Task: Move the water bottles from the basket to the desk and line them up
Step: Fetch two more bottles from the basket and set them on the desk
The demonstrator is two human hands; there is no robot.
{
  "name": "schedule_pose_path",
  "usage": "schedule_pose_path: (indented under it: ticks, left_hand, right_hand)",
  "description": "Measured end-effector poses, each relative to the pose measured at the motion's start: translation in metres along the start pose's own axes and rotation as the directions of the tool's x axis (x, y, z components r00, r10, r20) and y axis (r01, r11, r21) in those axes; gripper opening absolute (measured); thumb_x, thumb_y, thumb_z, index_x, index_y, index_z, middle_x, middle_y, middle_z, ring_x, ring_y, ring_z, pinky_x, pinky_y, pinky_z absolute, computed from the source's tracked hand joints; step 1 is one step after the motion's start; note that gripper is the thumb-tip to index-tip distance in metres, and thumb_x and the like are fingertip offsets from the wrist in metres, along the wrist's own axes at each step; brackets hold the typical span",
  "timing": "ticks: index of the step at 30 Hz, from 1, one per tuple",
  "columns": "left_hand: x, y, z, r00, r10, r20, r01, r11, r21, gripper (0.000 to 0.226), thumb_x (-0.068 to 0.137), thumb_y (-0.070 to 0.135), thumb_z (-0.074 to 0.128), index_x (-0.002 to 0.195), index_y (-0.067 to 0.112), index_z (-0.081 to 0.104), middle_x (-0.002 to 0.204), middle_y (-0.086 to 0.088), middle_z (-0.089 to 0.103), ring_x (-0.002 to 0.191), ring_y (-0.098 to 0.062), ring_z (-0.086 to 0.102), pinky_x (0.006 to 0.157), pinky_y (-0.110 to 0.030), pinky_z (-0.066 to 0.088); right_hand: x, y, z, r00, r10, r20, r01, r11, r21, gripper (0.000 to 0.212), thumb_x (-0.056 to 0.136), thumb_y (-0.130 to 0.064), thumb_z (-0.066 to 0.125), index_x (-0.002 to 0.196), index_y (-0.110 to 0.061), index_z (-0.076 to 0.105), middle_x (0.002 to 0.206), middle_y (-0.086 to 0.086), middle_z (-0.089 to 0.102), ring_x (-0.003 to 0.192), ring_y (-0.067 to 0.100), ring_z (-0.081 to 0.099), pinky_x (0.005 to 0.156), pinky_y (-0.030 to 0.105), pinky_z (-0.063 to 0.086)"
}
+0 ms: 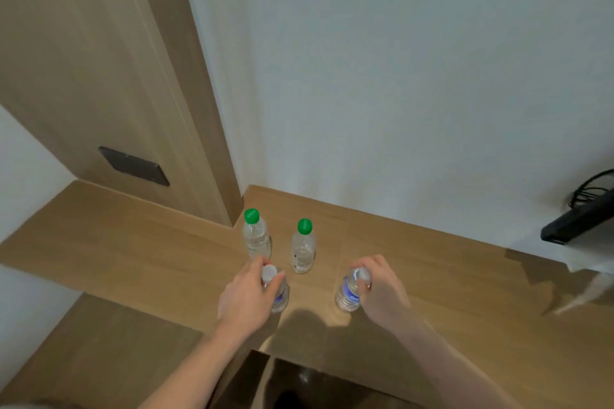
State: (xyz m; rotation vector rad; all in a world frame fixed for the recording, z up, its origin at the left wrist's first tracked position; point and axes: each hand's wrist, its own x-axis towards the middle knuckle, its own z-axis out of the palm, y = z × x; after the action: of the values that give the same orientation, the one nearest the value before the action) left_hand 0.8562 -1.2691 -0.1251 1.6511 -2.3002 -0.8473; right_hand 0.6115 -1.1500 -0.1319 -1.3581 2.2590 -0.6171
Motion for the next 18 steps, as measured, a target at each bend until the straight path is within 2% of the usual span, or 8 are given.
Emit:
schedule_pose_path:
  ticks: [1, 5, 7, 9, 12, 14, 16, 18]
  left_hand:
    - [-0.002, -0.002, 0.000, 1.000, 0.017, 0.014, -0.018, 1.000, 0.023, 0.025, 0.100, 0.063, 0.051, 0.110, 0.040, 0.048, 0.104, 0.015, 0.062, 0.088, -0.011, 0.065, 0.072, -0.038, 0.058]
    - [-0.006, -0.008, -0.003, 0.997, 0.039, 0.061, -0.045, 0.995, 0.088, 0.042, 0.104, 0.061, 0.042, 0.140, 0.039, 0.044, 0.136, 0.013, 0.055, 0.108, -0.018, 0.067, 0.080, -0.039, 0.058]
    - [-0.008, -0.008, -0.008, 0.996, 0.045, 0.072, -0.051, 0.996, 0.079, 0.046, 0.106, 0.057, 0.041, 0.148, 0.039, 0.041, 0.142, 0.014, 0.053, 0.108, -0.018, 0.067, 0.078, -0.036, 0.054]
    - [-0.010, -0.008, -0.013, 0.996, 0.061, 0.067, -0.064, 0.996, 0.056, 0.046, 0.106, 0.055, 0.043, 0.149, 0.041, 0.039, 0.140, 0.014, 0.054, 0.100, -0.016, 0.069, 0.077, -0.037, 0.055]
    - [-0.014, -0.007, -0.021, 0.995, 0.079, 0.067, -0.082, 0.996, 0.046, 0.046, 0.105, 0.050, 0.048, 0.149, 0.041, 0.038, 0.135, 0.012, 0.056, 0.092, -0.017, 0.069, 0.080, -0.040, 0.056]
    - [-0.020, -0.004, -0.026, 0.993, 0.089, 0.077, -0.093, 0.994, 0.049, 0.049, 0.104, 0.049, 0.052, 0.150, 0.042, 0.035, 0.135, 0.013, 0.054, 0.090, -0.015, 0.069, 0.080, -0.041, 0.058]
    - [-0.031, 0.004, -0.032, 0.991, 0.102, 0.083, -0.105, 0.993, 0.043, 0.055, 0.103, 0.049, 0.055, 0.151, 0.045, 0.030, 0.132, 0.017, 0.053, 0.089, -0.014, 0.069, 0.080, -0.040, 0.060]
    - [-0.043, 0.016, -0.037, 0.986, 0.136, 0.092, -0.137, 0.991, 0.002, 0.057, 0.102, 0.048, 0.057, 0.150, 0.049, 0.028, 0.126, 0.021, 0.052, 0.089, -0.011, 0.067, 0.082, -0.039, 0.060]
  right_hand:
    - [0.000, 0.000, 0.001, 1.000, 0.023, 0.015, -0.023, 1.000, 0.012, 0.036, 0.101, 0.002, 0.056, 0.126, -0.021, 0.068, 0.119, -0.009, 0.055, 0.109, 0.017, 0.063, 0.088, 0.020, 0.048]
    - [0.000, -0.006, 0.004, 0.994, 0.096, 0.047, -0.097, 0.994, 0.042, 0.038, 0.103, -0.003, 0.053, 0.131, -0.026, 0.064, 0.127, -0.011, 0.055, 0.117, 0.018, 0.058, 0.100, 0.039, 0.053]
    - [0.001, -0.009, 0.006, 0.991, 0.128, 0.032, -0.129, 0.990, 0.052, 0.036, 0.104, -0.004, 0.054, 0.131, -0.026, 0.063, 0.128, -0.012, 0.055, 0.117, 0.016, 0.057, 0.100, 0.036, 0.052]
    - [0.001, -0.013, 0.006, 0.988, 0.153, 0.018, -0.154, 0.986, 0.060, 0.033, 0.104, -0.006, 0.055, 0.131, -0.024, 0.063, 0.126, -0.011, 0.055, 0.113, 0.014, 0.057, 0.096, 0.029, 0.048]
    - [0.000, -0.015, 0.007, 0.989, 0.145, -0.004, -0.145, 0.988, 0.053, 0.032, 0.104, -0.011, 0.059, 0.134, -0.020, 0.061, 0.126, -0.008, 0.056, 0.111, 0.014, 0.059, 0.099, 0.033, 0.052]
    - [-0.003, -0.017, 0.002, 0.989, 0.146, 0.022, -0.147, 0.987, 0.061, 0.039, 0.104, -0.019, 0.063, 0.142, -0.019, 0.056, 0.131, -0.007, 0.056, 0.115, 0.015, 0.060, 0.103, 0.034, 0.051]
    - [-0.013, -0.020, -0.008, 0.983, 0.166, 0.077, -0.172, 0.982, 0.083, 0.052, 0.103, -0.026, 0.064, 0.152, -0.025, 0.046, 0.141, -0.010, 0.051, 0.119, 0.013, 0.060, 0.106, 0.033, 0.049]
    - [-0.027, -0.021, -0.020, 0.982, 0.158, 0.107, -0.168, 0.981, 0.100, 0.059, 0.103, -0.029, 0.064, 0.156, -0.031, 0.038, 0.149, -0.014, 0.043, 0.111, 0.010, 0.062, 0.105, 0.034, 0.051]
